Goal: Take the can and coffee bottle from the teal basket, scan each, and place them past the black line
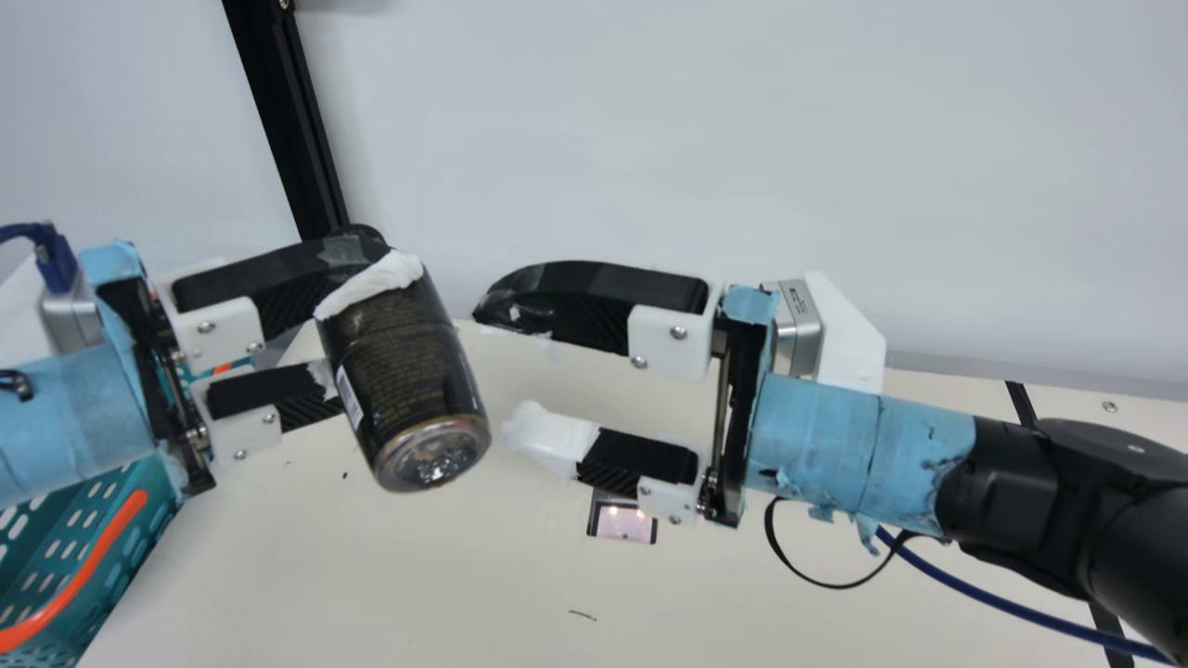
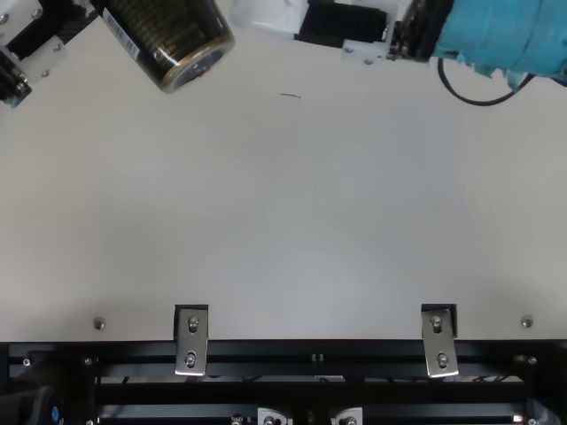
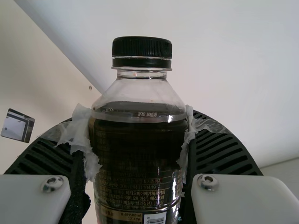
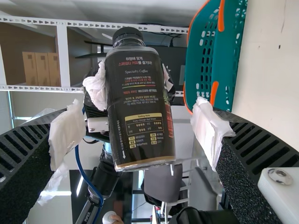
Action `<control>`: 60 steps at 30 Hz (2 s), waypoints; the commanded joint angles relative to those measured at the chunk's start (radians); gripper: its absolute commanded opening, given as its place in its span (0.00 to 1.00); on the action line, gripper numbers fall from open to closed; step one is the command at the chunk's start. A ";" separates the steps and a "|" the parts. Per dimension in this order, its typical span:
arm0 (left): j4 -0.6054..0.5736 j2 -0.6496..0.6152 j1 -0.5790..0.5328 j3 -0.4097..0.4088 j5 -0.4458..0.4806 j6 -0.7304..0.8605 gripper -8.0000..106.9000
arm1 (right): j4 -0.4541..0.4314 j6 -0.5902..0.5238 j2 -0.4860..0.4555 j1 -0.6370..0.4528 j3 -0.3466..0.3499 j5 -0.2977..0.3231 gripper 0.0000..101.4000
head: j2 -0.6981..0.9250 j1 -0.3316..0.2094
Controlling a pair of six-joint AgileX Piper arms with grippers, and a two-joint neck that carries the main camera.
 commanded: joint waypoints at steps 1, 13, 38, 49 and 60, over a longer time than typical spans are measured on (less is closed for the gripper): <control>0.000 0.000 0.000 0.000 0.000 0.000 0.16 | 0.000 0.014 0.005 0.007 -0.010 0.000 1.00 | -0.014 -0.027; 0.000 0.000 0.000 0.000 0.000 0.000 0.16 | 0.000 0.104 0.053 0.086 -0.074 -0.033 1.00 | -0.014 -0.027; 0.000 0.000 0.000 0.000 0.000 0.000 0.16 | 0.000 0.147 0.066 0.105 -0.102 -0.062 1.00 | -0.014 -0.027; 0.000 0.000 0.000 0.000 0.000 0.000 0.16 | -0.004 0.167 0.063 0.113 -0.101 -0.051 1.00 | -0.014 -0.027; 0.000 0.000 0.000 0.000 0.000 0.000 0.16 | -0.004 0.173 0.063 0.115 -0.097 -0.046 1.00 | -0.014 -0.027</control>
